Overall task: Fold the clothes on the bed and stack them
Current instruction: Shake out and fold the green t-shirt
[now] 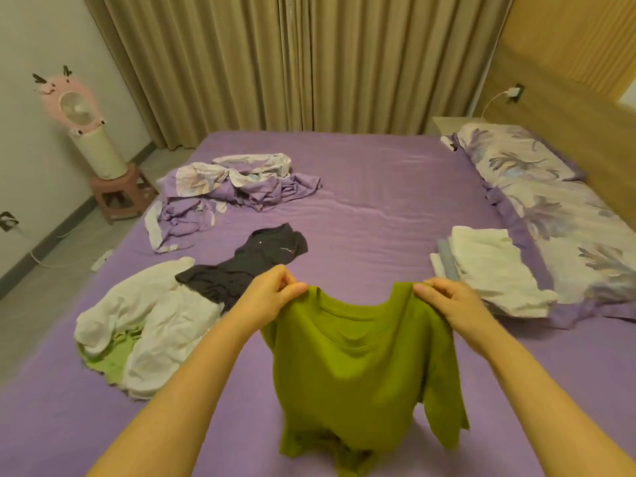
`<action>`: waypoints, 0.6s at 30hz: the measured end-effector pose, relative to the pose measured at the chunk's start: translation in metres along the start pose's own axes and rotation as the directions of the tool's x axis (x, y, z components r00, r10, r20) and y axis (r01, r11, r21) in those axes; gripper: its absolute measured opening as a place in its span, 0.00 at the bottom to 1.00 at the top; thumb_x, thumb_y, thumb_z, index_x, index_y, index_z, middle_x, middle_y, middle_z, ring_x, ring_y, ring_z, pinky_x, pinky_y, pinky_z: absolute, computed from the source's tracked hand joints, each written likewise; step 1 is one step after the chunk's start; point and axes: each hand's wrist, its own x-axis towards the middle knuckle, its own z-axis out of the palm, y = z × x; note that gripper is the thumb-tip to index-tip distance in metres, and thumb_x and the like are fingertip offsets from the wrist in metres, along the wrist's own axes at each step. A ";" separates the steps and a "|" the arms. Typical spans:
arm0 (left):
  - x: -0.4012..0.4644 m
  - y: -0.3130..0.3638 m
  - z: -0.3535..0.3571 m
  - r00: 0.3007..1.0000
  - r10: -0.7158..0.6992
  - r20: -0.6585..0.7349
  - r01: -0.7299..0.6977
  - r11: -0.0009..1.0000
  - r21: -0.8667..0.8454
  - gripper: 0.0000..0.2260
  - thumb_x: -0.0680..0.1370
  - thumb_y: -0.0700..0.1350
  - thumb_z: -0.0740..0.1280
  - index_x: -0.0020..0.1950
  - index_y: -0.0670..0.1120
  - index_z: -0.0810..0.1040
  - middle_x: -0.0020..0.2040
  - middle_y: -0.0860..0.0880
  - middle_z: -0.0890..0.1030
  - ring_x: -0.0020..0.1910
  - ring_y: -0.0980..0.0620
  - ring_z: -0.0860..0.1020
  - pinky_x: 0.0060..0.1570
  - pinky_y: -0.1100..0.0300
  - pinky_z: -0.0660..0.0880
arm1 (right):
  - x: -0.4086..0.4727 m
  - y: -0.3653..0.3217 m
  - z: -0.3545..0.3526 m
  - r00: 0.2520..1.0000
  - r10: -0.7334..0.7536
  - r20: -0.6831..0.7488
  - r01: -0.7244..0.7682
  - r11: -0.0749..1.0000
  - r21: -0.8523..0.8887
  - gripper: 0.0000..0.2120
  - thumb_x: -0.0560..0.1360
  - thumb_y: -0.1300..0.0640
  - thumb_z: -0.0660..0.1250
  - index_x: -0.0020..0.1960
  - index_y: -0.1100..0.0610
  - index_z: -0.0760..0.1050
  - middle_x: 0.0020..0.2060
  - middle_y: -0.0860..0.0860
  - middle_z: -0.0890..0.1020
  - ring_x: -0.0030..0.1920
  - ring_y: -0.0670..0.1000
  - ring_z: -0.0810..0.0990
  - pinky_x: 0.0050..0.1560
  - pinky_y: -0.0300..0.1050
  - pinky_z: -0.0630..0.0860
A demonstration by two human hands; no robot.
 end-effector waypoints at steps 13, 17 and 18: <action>0.093 -0.142 0.087 0.886 -0.393 0.247 0.355 0.916 0.187 0.10 0.80 0.42 0.63 0.40 0.51 0.68 0.35 0.48 0.71 0.37 0.48 0.70 0.35 0.58 0.64 | 0.107 0.189 0.050 0.952 0.290 -0.094 -0.305 0.906 -0.293 0.06 0.81 0.60 0.58 0.51 0.58 0.74 0.45 0.54 0.79 0.48 0.55 0.77 0.46 0.44 0.67; 0.152 -0.152 0.074 0.932 -0.333 0.143 0.302 0.932 0.201 0.09 0.78 0.47 0.67 0.40 0.49 0.70 0.33 0.47 0.72 0.34 0.49 0.70 0.31 0.63 0.63 | 0.158 0.195 0.049 0.966 0.242 -0.085 -0.256 0.891 -0.376 0.09 0.80 0.59 0.60 0.53 0.62 0.77 0.47 0.58 0.82 0.48 0.57 0.79 0.45 0.44 0.67; 0.173 -0.156 0.070 0.939 -0.320 0.128 0.292 0.935 0.199 0.09 0.77 0.48 0.68 0.39 0.48 0.71 0.34 0.45 0.74 0.35 0.49 0.71 0.33 0.61 0.65 | 0.175 0.198 0.049 0.968 0.239 -0.081 -0.251 0.885 -0.391 0.09 0.79 0.58 0.61 0.51 0.61 0.77 0.46 0.59 0.82 0.47 0.57 0.79 0.43 0.44 0.67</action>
